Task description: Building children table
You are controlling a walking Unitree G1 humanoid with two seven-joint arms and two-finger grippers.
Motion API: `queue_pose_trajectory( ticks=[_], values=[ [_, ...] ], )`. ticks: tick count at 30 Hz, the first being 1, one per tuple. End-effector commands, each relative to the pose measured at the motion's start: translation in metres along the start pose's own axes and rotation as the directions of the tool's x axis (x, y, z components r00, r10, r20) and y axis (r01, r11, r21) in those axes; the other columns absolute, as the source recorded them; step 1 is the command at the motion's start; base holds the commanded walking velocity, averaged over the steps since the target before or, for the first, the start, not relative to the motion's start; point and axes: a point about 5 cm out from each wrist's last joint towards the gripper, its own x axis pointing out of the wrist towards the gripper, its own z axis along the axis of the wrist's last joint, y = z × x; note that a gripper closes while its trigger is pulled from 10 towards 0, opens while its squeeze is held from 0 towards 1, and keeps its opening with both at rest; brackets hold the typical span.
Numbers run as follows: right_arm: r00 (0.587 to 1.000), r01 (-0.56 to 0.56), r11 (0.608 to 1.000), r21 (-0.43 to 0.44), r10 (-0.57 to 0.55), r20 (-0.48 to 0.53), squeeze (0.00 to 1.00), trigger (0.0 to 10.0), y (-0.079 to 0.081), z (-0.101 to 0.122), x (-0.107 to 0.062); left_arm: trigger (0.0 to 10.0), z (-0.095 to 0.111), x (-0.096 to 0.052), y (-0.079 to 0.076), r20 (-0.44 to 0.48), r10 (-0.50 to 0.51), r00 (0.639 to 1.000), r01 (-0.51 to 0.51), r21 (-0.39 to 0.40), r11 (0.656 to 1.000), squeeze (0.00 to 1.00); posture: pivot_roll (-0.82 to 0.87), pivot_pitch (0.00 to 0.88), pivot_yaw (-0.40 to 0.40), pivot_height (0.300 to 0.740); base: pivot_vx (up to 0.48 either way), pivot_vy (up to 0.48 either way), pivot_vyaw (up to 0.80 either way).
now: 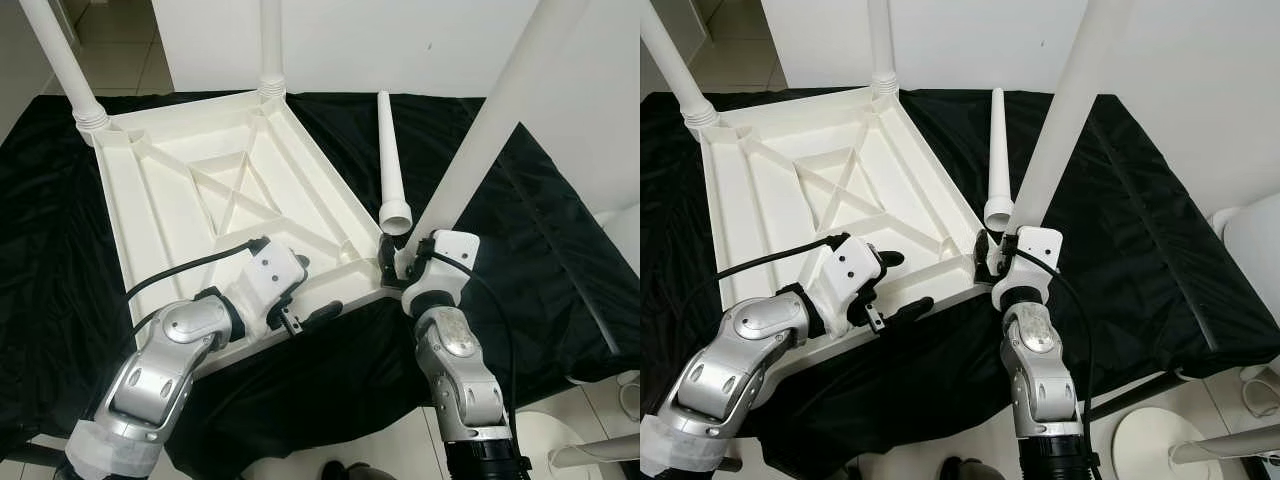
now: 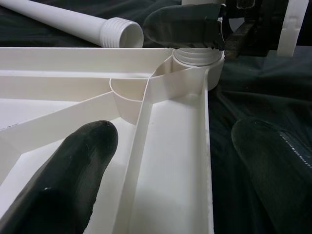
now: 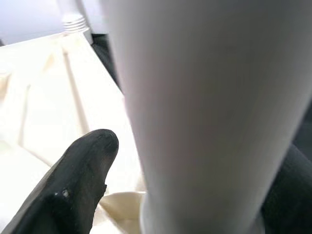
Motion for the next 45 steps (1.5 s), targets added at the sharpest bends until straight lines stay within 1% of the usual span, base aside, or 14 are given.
queue_pose_trajectory(
  ticks=[1, 11, 33, 36, 43, 44, 45],
  values=[
    [1.000, -0.018, 1.000, 0.006, 0.018, 0.006, 0.00, 10.0, -0.001, 0.000, -0.001, 10.0, -0.001, 0.000, 0.001, -0.008, 0.048, 0.999, -0.047, 0.008, 0.999, 0.00, 0.13, 0.127, -0.046, 0.740, 0.000, 0.000, 0.00],
    [0.994, -0.105, 0.994, -0.010, 0.105, 0.022, 0.00, 10.0, -0.001, 0.002, -0.001, 10.0, -0.001, -0.001, 0.001, -0.010, 0.048, 0.999, -0.048, 0.011, 0.999, 0.00, 0.13, 0.128, -0.045, 0.740, 0.000, 0.000, 0.00],
    [0.987, -0.156, 0.988, -0.003, 0.157, 0.028, 0.00, 10.0, 0.001, 0.001, -0.006, 10.0, 0.000, -0.001, 0.001, -0.011, 0.042, 0.999, -0.042, 0.014, 0.999, 0.00, 0.13, 0.133, -0.042, 0.740, 0.000, 0.000, 0.00],
    [0.983, -0.181, 0.984, -0.007, 0.181, 0.032, 0.00, 10.0, 0.001, 0.001, -0.007, 10.0, 0.000, -0.001, 0.001, -0.011, 0.043, 0.999, -0.043, 0.012, 0.999, 0.00, 0.12, 0.132, -0.041, 0.740, 0.000, 0.000, 0.00],
    [0.966, -0.257, 0.966, -0.042, 0.258, 0.031, 0.00, 10.0, -0.009, 0.001, -0.013, 10.0, 0.000, 0.000, 0.001, -0.009, 0.027, 1.000, -0.027, 0.016, 1.000, 0.00, 0.12, 0.126, -0.035, 0.740, 0.000, 0.000, 0.00],
    [0.955, -0.292, 0.954, -0.067, 0.294, 0.026, 0.00, 10.0, -0.015, 0.001, -0.015, 10.0, 0.000, 0.000, 0.000, -0.009, 0.020, 1.000, -0.020, 0.017, 1.000, 0.00, 0.11, 0.123, -0.032, 0.740, 0.000, 0.000, 0.00],
    [0.952, -0.303, 0.950, -0.074, 0.306, 0.024, 0.00, 10.0, -0.017, 0.001, -0.016, 10.0, 0.000, 0.000, 0.000, -0.009, 0.018, 1.000, -0.018, 0.017, 1.000, 0.00, 0.11, 0.123, -0.030, 0.740, 0.000, 0.000, 0.00]
  ],
)
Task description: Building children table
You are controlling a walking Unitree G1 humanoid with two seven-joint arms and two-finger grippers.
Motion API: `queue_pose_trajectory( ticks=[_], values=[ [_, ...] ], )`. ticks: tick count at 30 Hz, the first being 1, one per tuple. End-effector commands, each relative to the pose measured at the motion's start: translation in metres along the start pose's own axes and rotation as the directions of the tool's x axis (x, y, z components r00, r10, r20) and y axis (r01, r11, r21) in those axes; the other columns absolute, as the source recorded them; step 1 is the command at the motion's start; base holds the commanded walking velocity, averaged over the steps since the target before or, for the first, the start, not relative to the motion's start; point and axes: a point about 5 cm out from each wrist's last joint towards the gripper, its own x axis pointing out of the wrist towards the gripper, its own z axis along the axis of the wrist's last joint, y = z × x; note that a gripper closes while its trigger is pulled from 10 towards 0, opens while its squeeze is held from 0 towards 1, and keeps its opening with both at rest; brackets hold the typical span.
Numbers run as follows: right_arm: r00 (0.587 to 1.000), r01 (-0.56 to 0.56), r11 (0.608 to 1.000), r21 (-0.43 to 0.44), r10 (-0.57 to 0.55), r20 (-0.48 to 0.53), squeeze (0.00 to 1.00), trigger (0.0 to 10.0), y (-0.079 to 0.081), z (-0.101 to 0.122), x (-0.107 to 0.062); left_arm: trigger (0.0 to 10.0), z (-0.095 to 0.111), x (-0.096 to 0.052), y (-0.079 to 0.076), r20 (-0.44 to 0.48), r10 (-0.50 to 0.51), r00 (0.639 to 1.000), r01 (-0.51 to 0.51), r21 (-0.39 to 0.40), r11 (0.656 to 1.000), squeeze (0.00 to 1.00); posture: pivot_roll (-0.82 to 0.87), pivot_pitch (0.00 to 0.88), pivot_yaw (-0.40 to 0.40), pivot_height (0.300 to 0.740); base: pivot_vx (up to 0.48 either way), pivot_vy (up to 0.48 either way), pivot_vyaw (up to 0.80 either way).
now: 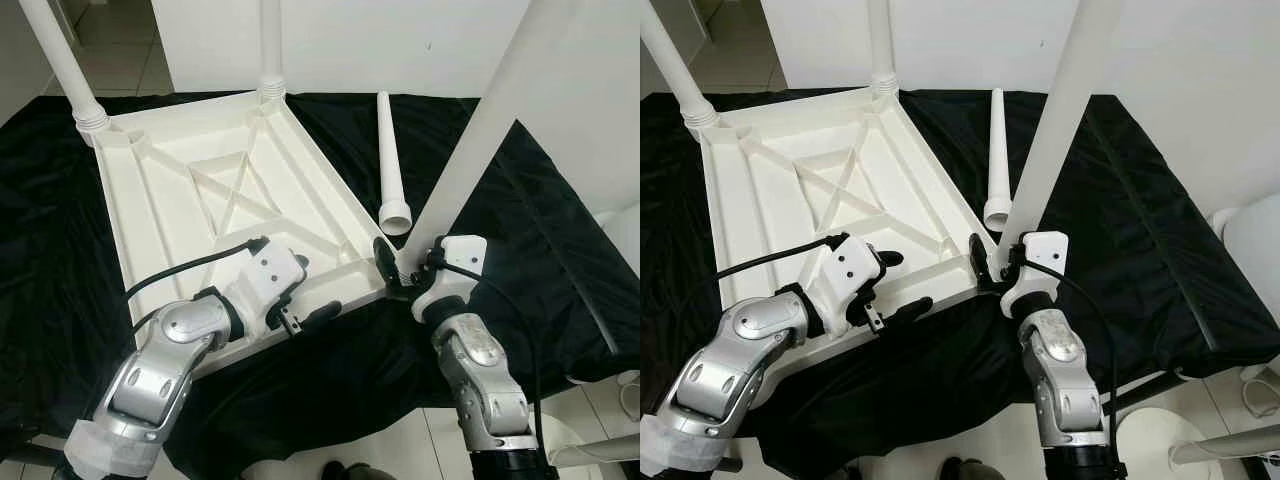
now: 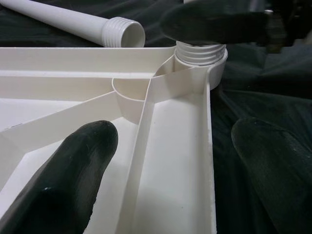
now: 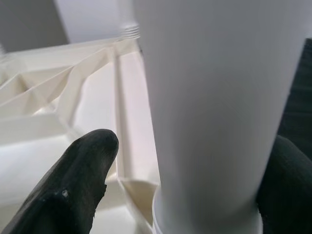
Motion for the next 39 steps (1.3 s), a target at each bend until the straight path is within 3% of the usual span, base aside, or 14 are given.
queue_pose_trajectory(
  ticks=[1, 5, 15, 20, 22, 30, 35, 39],
  values=[
    [0.998, -0.066, 0.998, -0.009, 0.066, -0.004, 0.00, 10.0, -0.002, -0.003, -0.004, 10.0, 0.000, 0.001, -0.001, -0.005, 0.016, 1.000, -0.015, 0.012, 1.000, 0.00, 0.11, 0.122, -0.027, 0.740, 0.000, 0.000, 0.00],
    [0.992, -0.126, 0.991, -0.049, 0.124, -0.030, 0.00, 10.0, -0.014, -0.006, -0.005, 10.0, 0.001, 0.002, 0.000, -0.003, 0.011, 1.000, -0.011, 0.014, 1.000, 0.00, 0.11, 0.123, -0.024, 0.740, 0.000, 0.000, 0.00],
    [0.972, -0.233, 0.970, -0.072, 0.229, -0.059, 0.00, 10.0, -0.020, -0.014, 0.007, 10.0, 0.003, 0.006, 0.002, 0.006, 0.007, 1.000, -0.007, 0.017, 1.000, 0.00, 0.09, 0.118, -0.011, 0.740, 0.000, 0.000, 0.00],
    [0.949, -0.309, 0.949, -0.066, 0.303, -0.086, 0.00, 10.0, -0.012, -0.021, 0.014, 10.0, 0.003, 0.006, 0.002, 0.007, 0.008, 1.000, -0.008, 0.019, 1.000, 0.00, 0.10, 0.120, -0.011, 0.740, 0.000, 0.000, 0.00],
    [0.928, -0.366, 0.931, -0.019, 0.363, -0.079, 0.00, 10.0, 0.006, -0.025, 0.019, 10.0, 0.004, 0.005, 0.001, 0.008, 0.012, 1.000, -0.012, 0.019, 1.000, 0.00, 0.11, 0.126, -0.025, 0.740, 0.000, 0.000, 0.00],
    [0.892, -0.447, 0.894, 0.022, 0.447, -0.071, 0.00, 10.0, 0.030, -0.033, 0.020, 10.0, 0.002, 0.000, 0.000, -0.001, 0.029, 1.000, -0.029, 0.007, 1.000, 0.00, 0.14, 0.132, -0.040, 0.740, 0.000, 0.000, 0.00],
    [0.887, -0.457, 0.889, 0.011, 0.457, -0.074, 0.00, 10.0, 0.026, -0.034, 0.019, 10.0, 0.001, -0.002, 0.000, -0.005, 0.033, 0.999, -0.033, 0.007, 0.999, 0.00, 0.14, 0.138, -0.043, 0.740, 0.000, 0.000, 0.00],
    [0.893, -0.446, 0.895, -0.019, 0.444, -0.068, 0.00, 10.0, 0.011, -0.028, 0.019, 10.0, 0.000, -0.003, -0.002, -0.010, 0.018, 1.000, -0.018, 0.004, 1.000, 0.00, 0.14, 0.140, -0.044, 0.740, 0.000, 0.000, 0.00]
  ],
)
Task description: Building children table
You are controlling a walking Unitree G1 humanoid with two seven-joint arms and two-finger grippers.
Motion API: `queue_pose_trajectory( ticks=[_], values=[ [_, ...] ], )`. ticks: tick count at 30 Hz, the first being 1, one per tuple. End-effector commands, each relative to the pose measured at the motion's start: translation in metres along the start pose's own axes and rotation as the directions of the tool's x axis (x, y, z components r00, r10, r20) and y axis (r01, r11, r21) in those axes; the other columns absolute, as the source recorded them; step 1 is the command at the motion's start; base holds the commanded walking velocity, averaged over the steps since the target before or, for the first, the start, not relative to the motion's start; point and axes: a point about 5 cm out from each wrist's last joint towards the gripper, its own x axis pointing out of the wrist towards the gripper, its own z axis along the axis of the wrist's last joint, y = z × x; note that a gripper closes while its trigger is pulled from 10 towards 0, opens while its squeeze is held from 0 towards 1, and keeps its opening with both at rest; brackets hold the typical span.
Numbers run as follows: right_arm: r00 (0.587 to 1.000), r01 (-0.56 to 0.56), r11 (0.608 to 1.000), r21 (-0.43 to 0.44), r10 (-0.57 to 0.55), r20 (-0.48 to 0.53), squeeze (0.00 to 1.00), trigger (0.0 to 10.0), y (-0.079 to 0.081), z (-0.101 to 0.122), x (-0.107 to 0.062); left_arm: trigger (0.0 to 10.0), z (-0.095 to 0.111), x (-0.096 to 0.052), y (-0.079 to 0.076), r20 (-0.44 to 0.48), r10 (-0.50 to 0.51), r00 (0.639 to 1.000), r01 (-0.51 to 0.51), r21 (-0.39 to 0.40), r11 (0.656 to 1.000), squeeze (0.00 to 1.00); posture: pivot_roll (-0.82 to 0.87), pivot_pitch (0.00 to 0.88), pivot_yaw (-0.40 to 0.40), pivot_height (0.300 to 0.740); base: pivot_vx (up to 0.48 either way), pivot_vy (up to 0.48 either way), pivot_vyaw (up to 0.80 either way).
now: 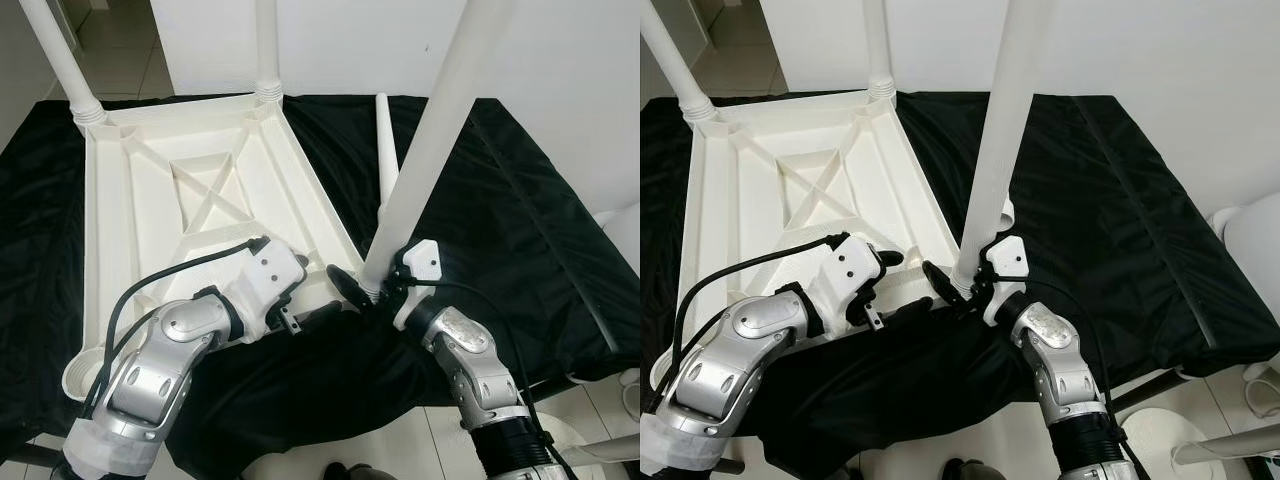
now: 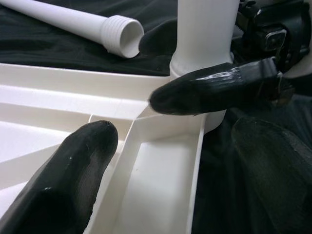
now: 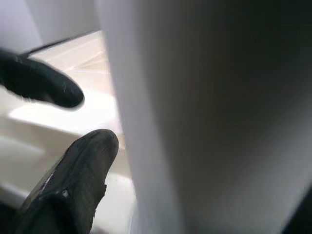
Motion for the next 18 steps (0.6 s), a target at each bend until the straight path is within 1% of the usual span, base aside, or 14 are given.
queue_pose_trajectory(
  ticks=[1, 7, 18],
  values=[
    [1.000, -0.009, 1.000, 0.020, 0.009, -0.014, 0.00, 10.0, -0.002, -0.004, -0.002, 10.0, 0.000, -0.001, -0.004, -0.001, 0.011, 1.000, -0.011, -0.002, 1.000, 0.00, 0.14, 0.140, -0.044, 0.740, 0.000, 0.000, 0.00],
    [1.000, -0.027, 1.000, -0.006, 0.027, -0.007, 0.00, 10.0, -0.011, 0.002, -0.008, 10.0, 0.000, -0.001, -0.006, -0.002, -0.005, 1.000, 0.005, -0.001, 1.000, 0.00, 0.14, 0.139, -0.044, 0.740, 0.000, 0.000, 0.00],
    [0.999, -0.045, 0.999, -0.020, 0.045, -0.012, 0.00, 10.0, -0.015, 0.002, -0.008, 10.0, 0.000, -0.002, -0.004, -0.006, 0.002, 1.000, -0.002, 0.001, 1.000, 0.00, 0.14, 0.140, -0.046, 0.740, 0.000, 0.000, 0.00]
  ],
)
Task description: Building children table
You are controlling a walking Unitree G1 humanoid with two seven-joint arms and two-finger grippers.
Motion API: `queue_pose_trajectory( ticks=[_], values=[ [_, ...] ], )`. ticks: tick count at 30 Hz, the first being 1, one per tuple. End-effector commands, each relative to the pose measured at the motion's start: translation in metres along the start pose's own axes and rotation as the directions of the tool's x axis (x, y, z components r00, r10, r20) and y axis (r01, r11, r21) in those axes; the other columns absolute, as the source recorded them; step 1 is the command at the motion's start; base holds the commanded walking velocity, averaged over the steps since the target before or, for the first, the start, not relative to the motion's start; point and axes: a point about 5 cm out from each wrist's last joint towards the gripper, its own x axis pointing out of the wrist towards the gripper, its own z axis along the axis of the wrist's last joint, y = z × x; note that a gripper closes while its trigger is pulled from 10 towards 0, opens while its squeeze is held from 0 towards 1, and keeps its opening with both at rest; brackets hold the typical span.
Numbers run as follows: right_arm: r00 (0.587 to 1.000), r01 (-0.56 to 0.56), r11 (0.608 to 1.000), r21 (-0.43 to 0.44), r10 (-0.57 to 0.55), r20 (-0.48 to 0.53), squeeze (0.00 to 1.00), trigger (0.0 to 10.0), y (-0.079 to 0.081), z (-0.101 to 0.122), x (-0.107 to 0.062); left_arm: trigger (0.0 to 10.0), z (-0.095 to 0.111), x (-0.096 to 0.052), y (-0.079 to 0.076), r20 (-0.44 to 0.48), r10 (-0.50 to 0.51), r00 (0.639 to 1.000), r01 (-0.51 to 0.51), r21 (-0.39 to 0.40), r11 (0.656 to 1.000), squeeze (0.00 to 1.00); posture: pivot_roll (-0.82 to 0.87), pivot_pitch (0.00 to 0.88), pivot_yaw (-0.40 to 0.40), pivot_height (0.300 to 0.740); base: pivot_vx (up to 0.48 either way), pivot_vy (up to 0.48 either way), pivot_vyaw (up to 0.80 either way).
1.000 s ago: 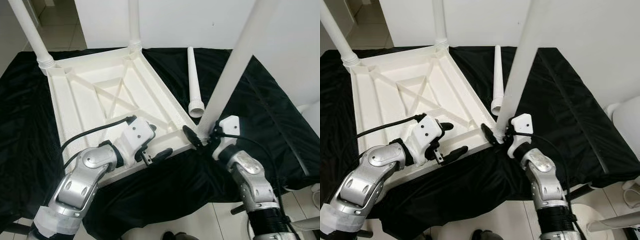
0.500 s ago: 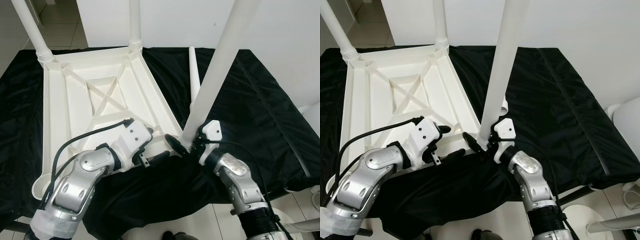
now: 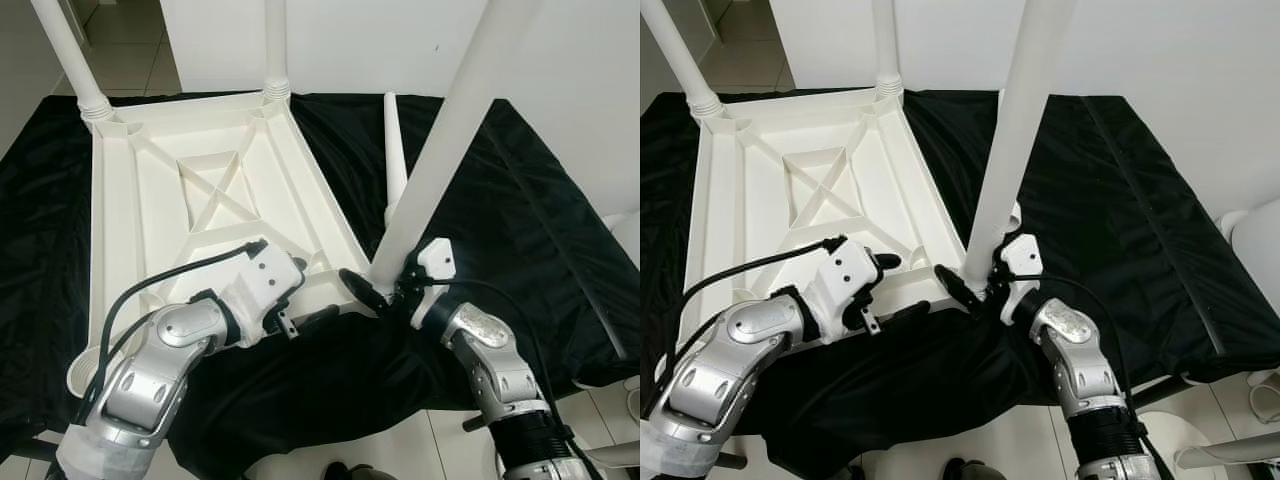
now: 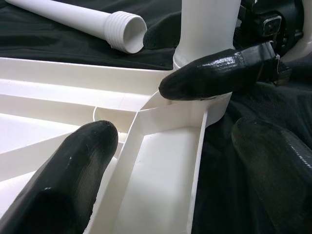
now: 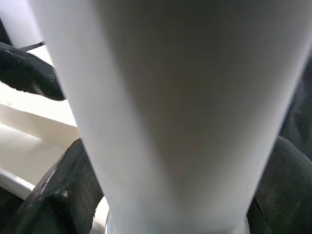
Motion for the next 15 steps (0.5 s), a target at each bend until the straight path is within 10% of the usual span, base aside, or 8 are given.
queue_pose_trajectory(
  ticks=[1, 15],
  values=[
    [1.000, -0.005, 1.000, -0.011, 0.005, 0.000, 0.00, 10.0, -0.0041, 0.0009, -0.0022, 10.0, -0.0002, 0.0006, -0.0011, -0.007, 0.007, 1.000, -0.007, -0.004, 1.000, 0.00, 0.14, 0.140, -0.046, 0.740, 0.000, 0.000, 0.00],
    [0.999, -0.042, 0.999, -0.024, 0.042, 0.004, 0.00, 10.0, -0.0068, 0.0039, -0.0055, 10.0, 0.0002, -0.0007, -0.0011, -0.008, 0.006, 1.000, -0.006, -0.001, 1.000, 0.00, 0.14, 0.138, -0.045, 0.740, 0.000, 0.000, 0.00]
  ],
)
